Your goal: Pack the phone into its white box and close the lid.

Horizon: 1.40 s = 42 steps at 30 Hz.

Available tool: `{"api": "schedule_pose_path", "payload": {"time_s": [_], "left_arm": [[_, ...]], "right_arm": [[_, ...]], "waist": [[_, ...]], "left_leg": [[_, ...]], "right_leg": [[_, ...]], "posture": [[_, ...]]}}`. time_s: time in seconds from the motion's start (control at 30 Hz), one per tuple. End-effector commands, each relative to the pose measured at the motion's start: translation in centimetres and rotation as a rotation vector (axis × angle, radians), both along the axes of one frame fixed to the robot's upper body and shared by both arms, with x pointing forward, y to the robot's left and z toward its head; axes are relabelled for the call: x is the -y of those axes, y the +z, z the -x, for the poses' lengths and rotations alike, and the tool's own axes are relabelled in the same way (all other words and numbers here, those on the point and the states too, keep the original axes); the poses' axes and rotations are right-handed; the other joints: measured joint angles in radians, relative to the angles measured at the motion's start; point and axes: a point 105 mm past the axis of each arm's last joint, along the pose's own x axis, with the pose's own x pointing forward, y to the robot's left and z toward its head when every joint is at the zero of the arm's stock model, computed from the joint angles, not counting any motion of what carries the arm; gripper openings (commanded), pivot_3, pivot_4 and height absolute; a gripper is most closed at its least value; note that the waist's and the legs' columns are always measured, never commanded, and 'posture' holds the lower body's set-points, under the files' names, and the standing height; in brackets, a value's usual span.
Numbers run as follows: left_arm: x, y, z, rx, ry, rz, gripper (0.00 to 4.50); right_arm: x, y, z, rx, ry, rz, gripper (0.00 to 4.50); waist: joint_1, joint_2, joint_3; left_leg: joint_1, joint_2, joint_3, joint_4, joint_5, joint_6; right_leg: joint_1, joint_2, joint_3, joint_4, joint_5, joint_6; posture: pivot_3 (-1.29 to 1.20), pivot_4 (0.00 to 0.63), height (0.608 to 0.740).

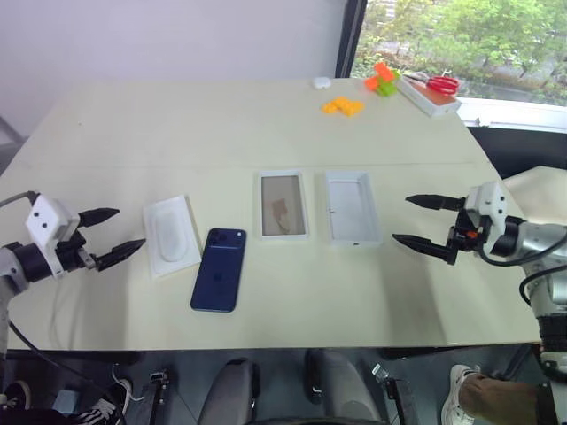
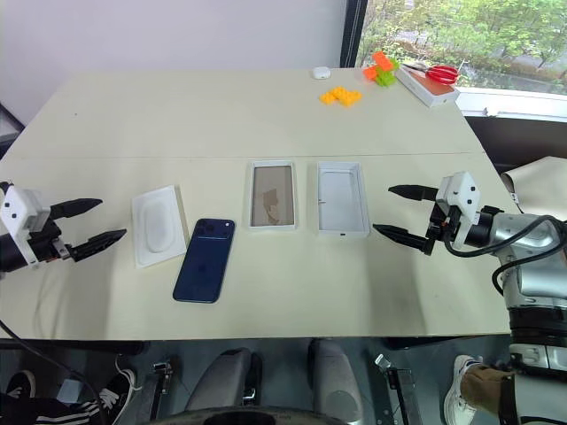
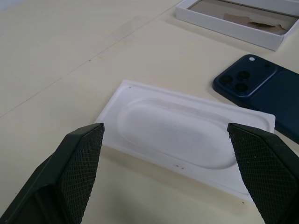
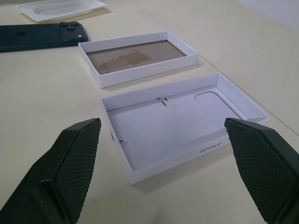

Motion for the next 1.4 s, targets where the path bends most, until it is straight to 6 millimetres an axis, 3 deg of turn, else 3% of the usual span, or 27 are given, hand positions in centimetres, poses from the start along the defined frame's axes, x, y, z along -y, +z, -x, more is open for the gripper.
{"api": "schedule_pose_path", "payload": {"time_s": [0.03, 0.3, 0.53, 0.7, 1.07, 1.23, 1.4], "left_arm": [[-0.4, 1.6, -0.3, 0.077, 0.019, -0.021, 4.45], [1.2, 2.7, -0.7, 0.088, -0.010, 0.064, 4.45], [2.1, 2.2, -0.7, 0.067, -0.004, 0.118, 4.45], [1.6, 3.1, -0.8, 0.063, 0.018, 0.158, 4.45], [0.2, 4.4, -2.0, -0.094, 0.219, 0.442, 4.45], [-2.6, 2.8, -2.8, -0.108, 0.499, 0.424, 4.45], [-0.9, 0.6, -2.5, -0.221, 0.529, 0.401, 4.45]], "right_arm": [[0.2, 0.9, 0.0, 0.042, -0.004, 0.002, 4.44], [0.0, 1.1, -0.2, 0.046, 0.006, -0.001, 4.44], [-0.3, 1.2, -0.4, 0.045, 0.015, -0.007, 4.44], [-0.6, 1.3, -0.3, 0.048, 0.028, -0.011, 4.44], [-2.8, 1.4, 0.1, 0.086, 0.108, 0.015, 4.44], [-4.2, 1.8, 0.1, 0.104, 0.141, -0.003, 4.44], [-5.8, 2.3, 0.2, 0.132, 0.198, 0.014, 4.44]], "waist": [[0.000, 0.000, 0.000], [0.000, 0.000, 0.000], [-0.001, 0.000, 0.000], [0.000, 0.000, 0.000], [-0.005, 0.000, 0.000], [-0.001, 0.000, 0.000], [0.000, 0.000, 0.000]], "left_leg": [[0.000, 0.000, 0.000, 0.000, 0.000, 0.000], [0.000, 0.000, 0.000, 0.000, 0.000, 0.000], [0.000, 0.000, 0.000, 0.000, 0.000, 0.000], [0.000, 0.000, 0.000, 0.000, 0.000, 0.000], [0.000, 0.000, 0.000, 0.000, 0.000, 0.000], [0.001, 0.000, -0.001, 0.000, 0.000, 0.000], [0.001, -0.001, -0.001, 0.000, 0.000, 0.000]], "right_leg": [[0.000, 0.000, 0.000, 0.000, 0.000, 0.000], [0.000, 0.000, 0.000, 0.000, 0.000, 0.000], [0.000, 0.000, 0.000, 0.000, 0.002, 0.003], [0.000, 0.000, 0.000, 0.000, 0.002, 0.003], [0.000, 0.002, 0.000, 0.001, 0.002, 0.004], [0.000, 0.000, 0.000, 0.001, 0.002, 0.004], [0.000, 0.000, 0.000, 0.001, 0.002, 0.004]], "posture": [[0.00, 0.150, 0.740], [0.00, 0.150, 0.740], [0.00, 0.150, 0.740], [0.00, 0.150, 0.740], [0.00, 0.150, 0.740], [0.00, 0.150, 0.740], [0.00, 0.150, 0.740]]}}
